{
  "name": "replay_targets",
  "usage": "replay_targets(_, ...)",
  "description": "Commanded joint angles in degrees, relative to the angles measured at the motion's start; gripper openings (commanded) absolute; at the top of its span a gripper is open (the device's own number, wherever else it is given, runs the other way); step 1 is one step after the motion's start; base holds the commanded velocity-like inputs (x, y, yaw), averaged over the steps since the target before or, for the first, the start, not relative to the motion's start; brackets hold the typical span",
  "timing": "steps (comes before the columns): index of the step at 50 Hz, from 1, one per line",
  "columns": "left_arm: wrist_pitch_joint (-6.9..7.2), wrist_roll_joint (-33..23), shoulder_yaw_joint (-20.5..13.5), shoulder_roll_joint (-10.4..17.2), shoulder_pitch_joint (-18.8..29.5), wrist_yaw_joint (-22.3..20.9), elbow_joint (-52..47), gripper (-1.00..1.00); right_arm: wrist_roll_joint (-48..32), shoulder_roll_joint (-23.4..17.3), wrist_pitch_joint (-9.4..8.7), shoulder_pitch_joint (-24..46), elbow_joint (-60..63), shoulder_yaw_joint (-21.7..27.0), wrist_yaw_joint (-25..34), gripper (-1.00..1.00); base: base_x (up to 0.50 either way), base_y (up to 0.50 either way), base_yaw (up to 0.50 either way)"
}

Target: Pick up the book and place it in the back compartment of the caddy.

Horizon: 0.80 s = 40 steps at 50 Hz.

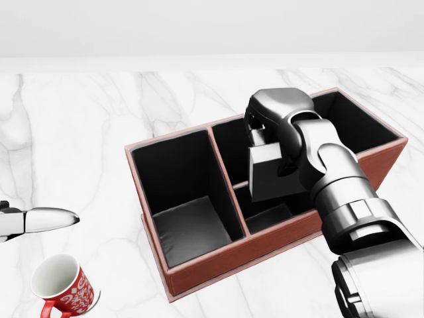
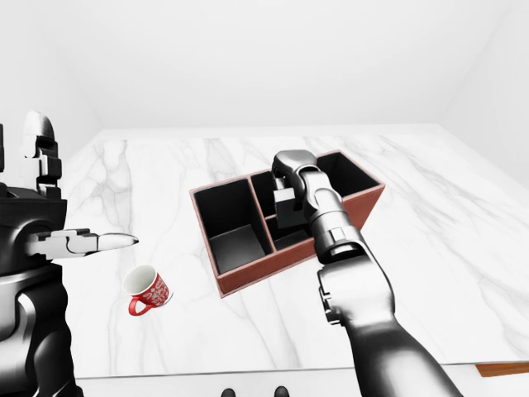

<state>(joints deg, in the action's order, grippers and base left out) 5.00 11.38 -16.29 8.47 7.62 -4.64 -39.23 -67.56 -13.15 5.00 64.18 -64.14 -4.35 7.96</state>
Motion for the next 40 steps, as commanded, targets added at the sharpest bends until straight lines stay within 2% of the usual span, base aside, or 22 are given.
replay_targets(1,0.0,0.0,0.0,0.1,0.0,0.1,0.1,1.0,-0.9,0.2,0.0,0.3,-1.0,-0.2,-2.8,-1.0,0.0,0.0,0.0)
replay_targets(40,0.0,0.0,0.0,0.1,0.2,0.2,0.3,1.0,-1.5,1.5,0.0,-0.2,-3.7,-0.8,-7.3,-1.0,0.0,0.0,0.0)
